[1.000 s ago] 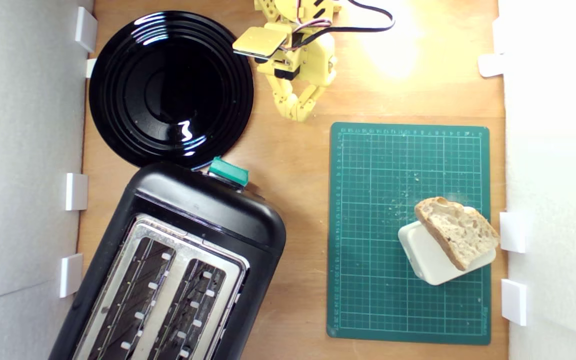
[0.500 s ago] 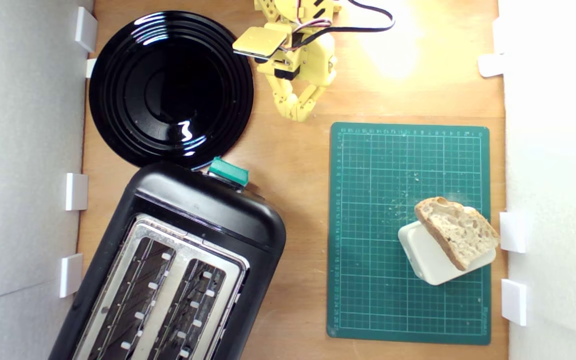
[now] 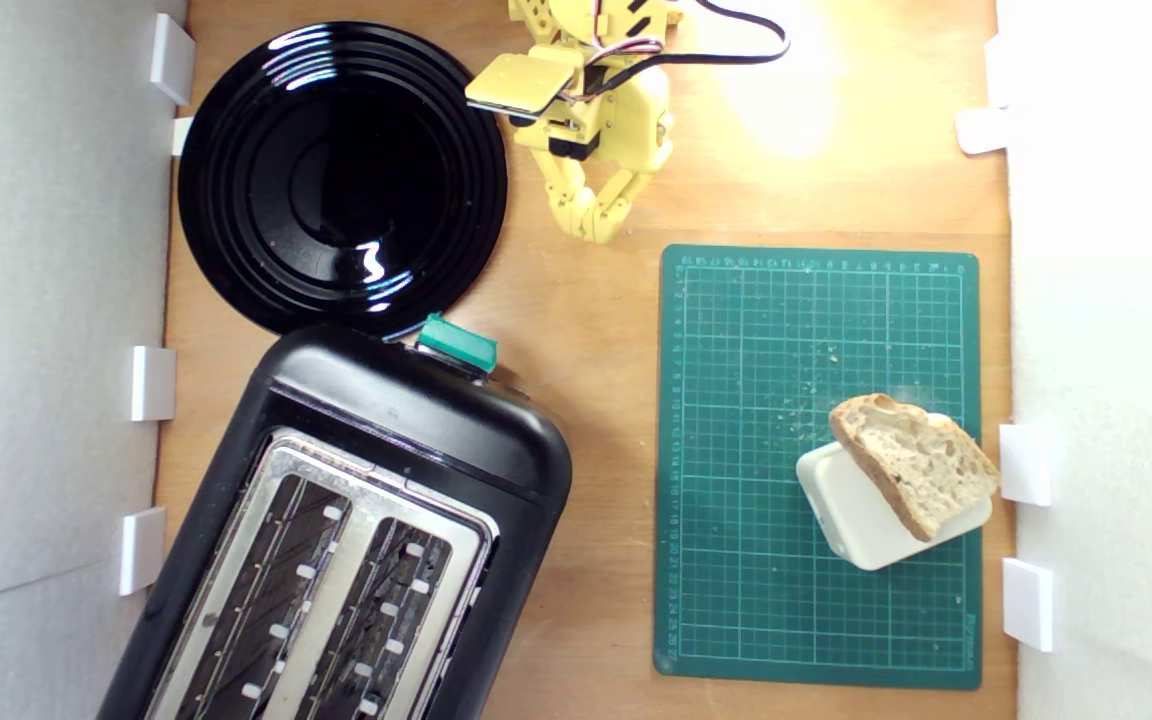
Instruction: Pick bread and place in toaster
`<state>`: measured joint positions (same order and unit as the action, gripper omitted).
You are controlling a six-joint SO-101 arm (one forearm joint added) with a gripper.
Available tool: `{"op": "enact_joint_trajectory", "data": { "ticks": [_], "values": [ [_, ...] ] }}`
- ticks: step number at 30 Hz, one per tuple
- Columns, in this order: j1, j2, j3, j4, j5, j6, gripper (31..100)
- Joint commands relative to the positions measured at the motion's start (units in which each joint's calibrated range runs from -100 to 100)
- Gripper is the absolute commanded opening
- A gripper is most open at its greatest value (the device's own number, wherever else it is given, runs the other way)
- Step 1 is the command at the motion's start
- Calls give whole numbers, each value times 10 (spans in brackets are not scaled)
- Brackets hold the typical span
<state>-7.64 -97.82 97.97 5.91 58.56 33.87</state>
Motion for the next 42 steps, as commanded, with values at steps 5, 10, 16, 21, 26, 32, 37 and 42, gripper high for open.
{"op": "enact_joint_trajectory", "data": {
  "ticks": [5, 10, 16, 21, 26, 32, 37, 42],
  "values": [
    [-1, -4, -1, -4, 7, 2, 387],
    [-1, -4, -1, -4, 7, 2, 387],
    [6, -6, -1, 4, 7, 2, 387],
    [6, -4, -1, 4, 7, 5, 387],
    [6, -4, -1, -4, 7, 3, 392],
    [6, -4, -1, -5, 7, 3, 392],
    [6, -4, -1, -4, 7, 2, 392],
    [6, -4, -1, -4, 7, 2, 392]
  ]
}}
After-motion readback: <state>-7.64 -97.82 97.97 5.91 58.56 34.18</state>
